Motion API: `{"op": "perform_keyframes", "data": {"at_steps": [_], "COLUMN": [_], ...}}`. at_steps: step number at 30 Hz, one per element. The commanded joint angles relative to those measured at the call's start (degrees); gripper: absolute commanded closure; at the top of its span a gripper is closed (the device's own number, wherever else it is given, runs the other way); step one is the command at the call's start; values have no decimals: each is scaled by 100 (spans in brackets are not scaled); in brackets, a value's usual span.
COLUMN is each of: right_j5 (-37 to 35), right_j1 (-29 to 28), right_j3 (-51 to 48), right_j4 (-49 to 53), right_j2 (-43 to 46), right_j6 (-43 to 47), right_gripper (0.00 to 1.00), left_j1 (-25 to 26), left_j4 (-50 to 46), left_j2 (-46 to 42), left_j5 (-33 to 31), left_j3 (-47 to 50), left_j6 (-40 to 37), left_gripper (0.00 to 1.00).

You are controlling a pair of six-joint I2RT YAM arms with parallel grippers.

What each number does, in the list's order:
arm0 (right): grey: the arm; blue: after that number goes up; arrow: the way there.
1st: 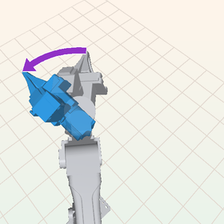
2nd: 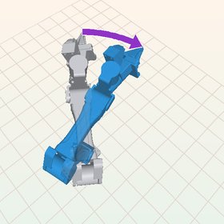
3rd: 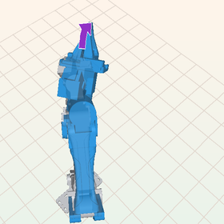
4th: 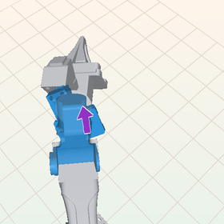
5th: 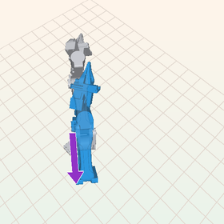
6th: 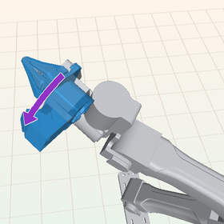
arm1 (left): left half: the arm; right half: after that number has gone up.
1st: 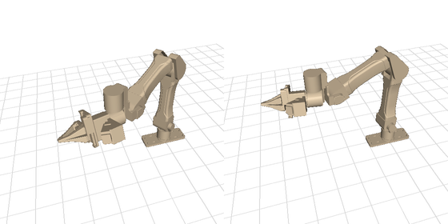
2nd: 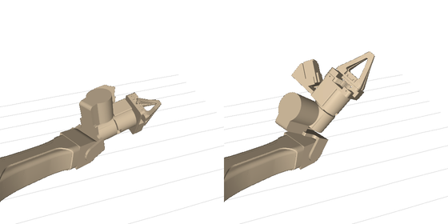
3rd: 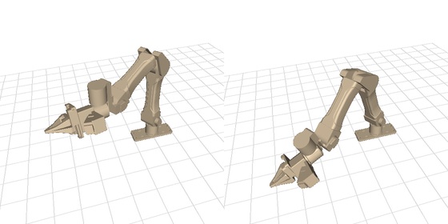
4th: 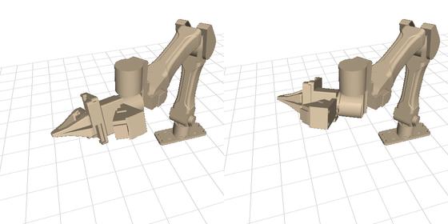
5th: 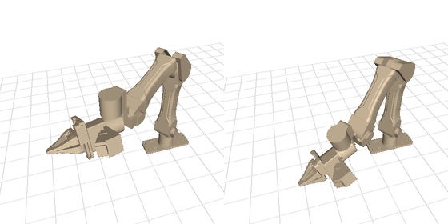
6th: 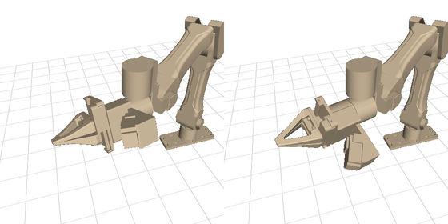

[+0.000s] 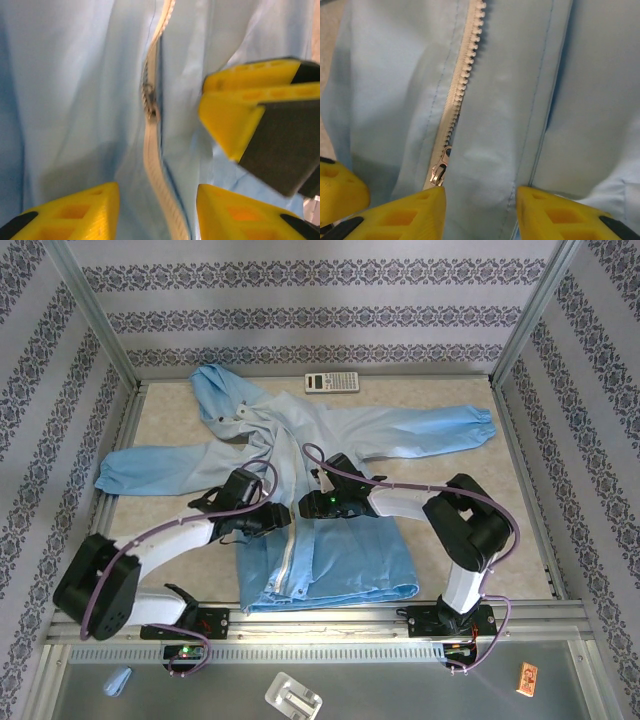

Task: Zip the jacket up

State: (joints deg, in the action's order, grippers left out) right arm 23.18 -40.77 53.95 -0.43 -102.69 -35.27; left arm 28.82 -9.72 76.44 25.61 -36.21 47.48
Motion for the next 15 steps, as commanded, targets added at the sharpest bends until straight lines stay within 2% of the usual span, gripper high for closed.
{"op": "perform_keyframes", "data": {"at_steps": [1, 4, 11, 13, 15], "right_j5": [-86, -7, 55, 49, 46], "right_j1": [-74, -71, -55, -37, -25], "right_j3": [74, 12, -84, -123, -156], "right_j4": [-136, -228, -265, -290, -324], "right_j2": [-134, -212, -326, -314, -282], "right_j6": [-153, -208, -228, -235, -244], "right_gripper": [61, 65, 71, 72, 74], "left_j1": [-87, -89, -96, -93, -88], "left_j4": [466, 630, 820, 961, 1138], "left_j2": [347, 679, 1514, 1639, 1700], "left_j5": [-108, -252, -2, 75, 187], "left_j3": [-118, -190, -422, -412, -409], "left_j6": [-205, -169, -159, -182, -281], "left_gripper": [57, 56, 55, 59, 69]}}
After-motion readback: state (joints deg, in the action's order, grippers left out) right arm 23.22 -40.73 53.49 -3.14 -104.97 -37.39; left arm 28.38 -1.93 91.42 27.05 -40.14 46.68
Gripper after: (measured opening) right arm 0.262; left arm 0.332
